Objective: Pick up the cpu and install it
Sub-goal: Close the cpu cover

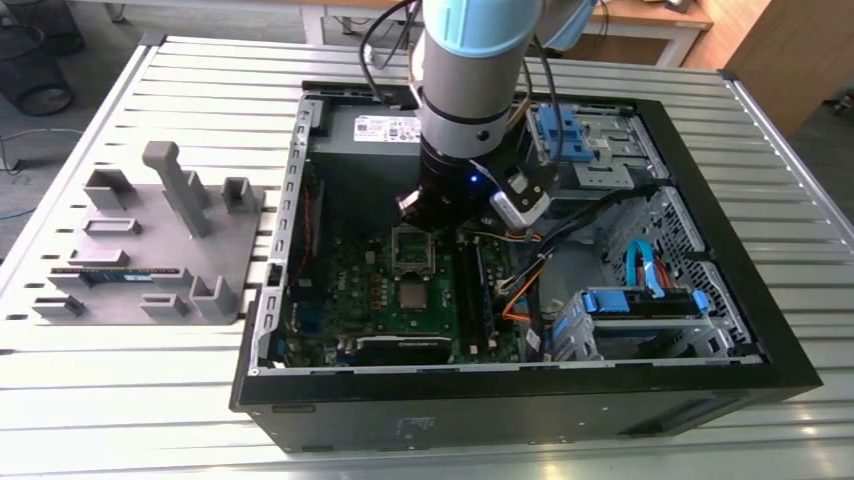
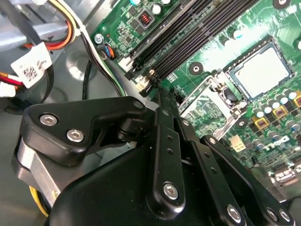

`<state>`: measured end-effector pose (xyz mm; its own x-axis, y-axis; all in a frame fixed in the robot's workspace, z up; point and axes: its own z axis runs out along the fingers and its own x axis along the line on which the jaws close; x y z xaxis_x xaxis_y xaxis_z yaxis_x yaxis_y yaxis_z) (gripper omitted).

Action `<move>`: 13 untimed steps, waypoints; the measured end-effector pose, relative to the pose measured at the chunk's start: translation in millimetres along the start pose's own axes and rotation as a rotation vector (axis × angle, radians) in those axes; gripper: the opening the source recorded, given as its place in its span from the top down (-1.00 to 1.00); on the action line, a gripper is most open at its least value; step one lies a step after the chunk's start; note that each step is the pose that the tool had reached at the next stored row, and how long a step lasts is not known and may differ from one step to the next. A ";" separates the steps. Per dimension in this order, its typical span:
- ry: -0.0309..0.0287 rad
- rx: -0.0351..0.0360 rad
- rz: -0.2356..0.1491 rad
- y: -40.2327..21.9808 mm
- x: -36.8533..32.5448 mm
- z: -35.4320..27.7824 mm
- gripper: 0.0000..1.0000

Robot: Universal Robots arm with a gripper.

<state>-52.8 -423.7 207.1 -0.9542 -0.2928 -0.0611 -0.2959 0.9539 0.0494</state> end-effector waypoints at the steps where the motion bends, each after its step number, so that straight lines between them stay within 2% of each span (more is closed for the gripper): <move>1: 0.0006 -0.0008 -0.013 0.0 0.0 0.0 0.79; 7: 0.0031 -0.0041 -0.065 -0.1 0.0 -0.2 0.79; 13: 0.0044 -0.0055 -0.090 -0.1 -0.2 -3.9 0.79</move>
<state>-52.8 -424.0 211.0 -0.9239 -0.3776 -0.0611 -0.3806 0.9234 0.0494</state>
